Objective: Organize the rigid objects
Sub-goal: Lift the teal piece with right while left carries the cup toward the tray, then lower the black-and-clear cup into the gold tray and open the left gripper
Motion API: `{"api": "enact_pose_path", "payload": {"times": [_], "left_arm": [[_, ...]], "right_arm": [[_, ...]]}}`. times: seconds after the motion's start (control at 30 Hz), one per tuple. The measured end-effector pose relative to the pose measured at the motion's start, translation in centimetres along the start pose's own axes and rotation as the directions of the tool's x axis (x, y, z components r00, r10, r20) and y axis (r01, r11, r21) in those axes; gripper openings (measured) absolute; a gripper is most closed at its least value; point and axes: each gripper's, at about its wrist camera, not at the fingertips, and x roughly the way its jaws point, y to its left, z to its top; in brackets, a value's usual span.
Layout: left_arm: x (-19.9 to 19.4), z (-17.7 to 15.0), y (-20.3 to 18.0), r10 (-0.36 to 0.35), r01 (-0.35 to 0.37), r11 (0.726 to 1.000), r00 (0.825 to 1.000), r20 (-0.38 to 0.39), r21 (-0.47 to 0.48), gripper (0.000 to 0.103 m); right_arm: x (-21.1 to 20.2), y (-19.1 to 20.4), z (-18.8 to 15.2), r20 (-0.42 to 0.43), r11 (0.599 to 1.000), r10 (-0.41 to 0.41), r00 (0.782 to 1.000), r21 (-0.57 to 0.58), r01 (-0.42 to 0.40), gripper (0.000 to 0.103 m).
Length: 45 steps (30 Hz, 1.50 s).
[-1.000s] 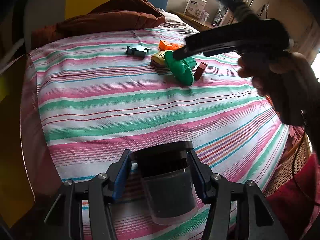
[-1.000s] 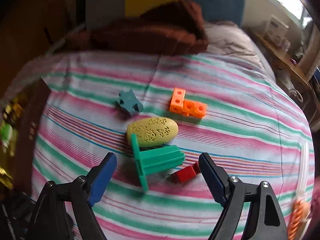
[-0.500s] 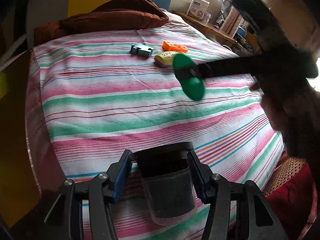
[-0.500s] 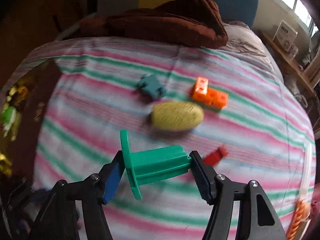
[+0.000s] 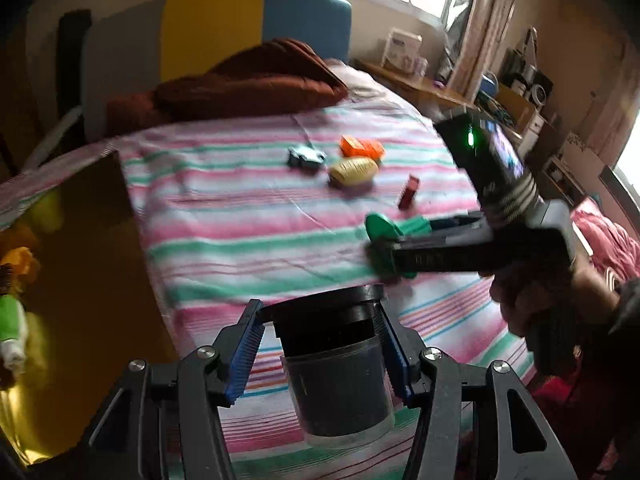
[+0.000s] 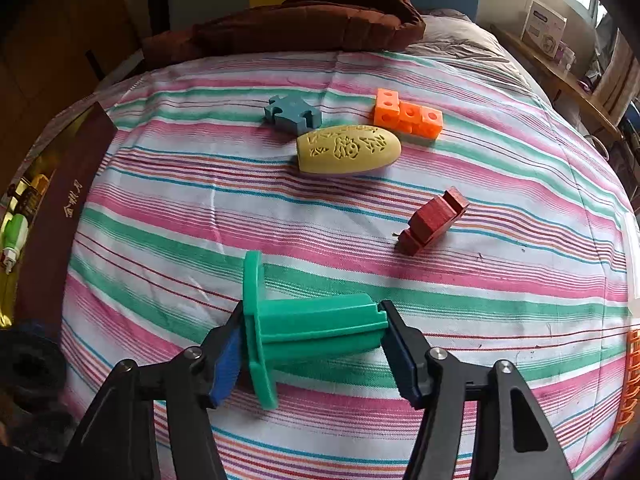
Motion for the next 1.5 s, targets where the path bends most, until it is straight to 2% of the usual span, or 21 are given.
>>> {"api": "enact_pose_path", "payload": {"times": [0.37,0.67,1.07,1.23,1.33,1.5], "left_arm": [[-5.0,0.7,3.1,0.128,-0.126,0.992,0.987,0.098,-0.026,0.056],[-6.9,-0.1,6.1,0.191,-0.182,0.98,0.976,0.107,-0.084,0.056],[-8.8,-2.0,10.5,0.226,-0.208,0.961,0.97,0.084,-0.185,0.056],[-11.5,-3.5,15.2,0.281,-0.245,0.923,0.956,0.084,-0.297,0.056],[-13.2,-5.1,18.7,0.331,-0.287,0.883,0.942,0.06,-0.372,0.056],[-13.9,-8.6,23.0,0.328,-0.299,0.831,0.945,-0.021,-0.469,0.056]], "right_arm": [[0.2,0.0,0.1,0.003,1.0,-0.02,1.0,0.004,0.02,0.06],[0.4,-0.2,0.1,0.003,1.0,-0.015,1.0,0.008,0.015,0.06],[0.4,-0.4,-0.1,-0.003,1.0,0.001,1.0,0.021,-0.001,0.06],[0.4,0.1,-0.1,0.002,1.0,-0.024,1.0,-0.01,0.024,0.06],[0.3,0.2,0.0,0.003,0.999,-0.029,1.0,-0.017,0.029,0.06],[0.3,0.4,0.0,0.004,0.999,-0.038,0.999,-0.025,0.038,0.06]]}}
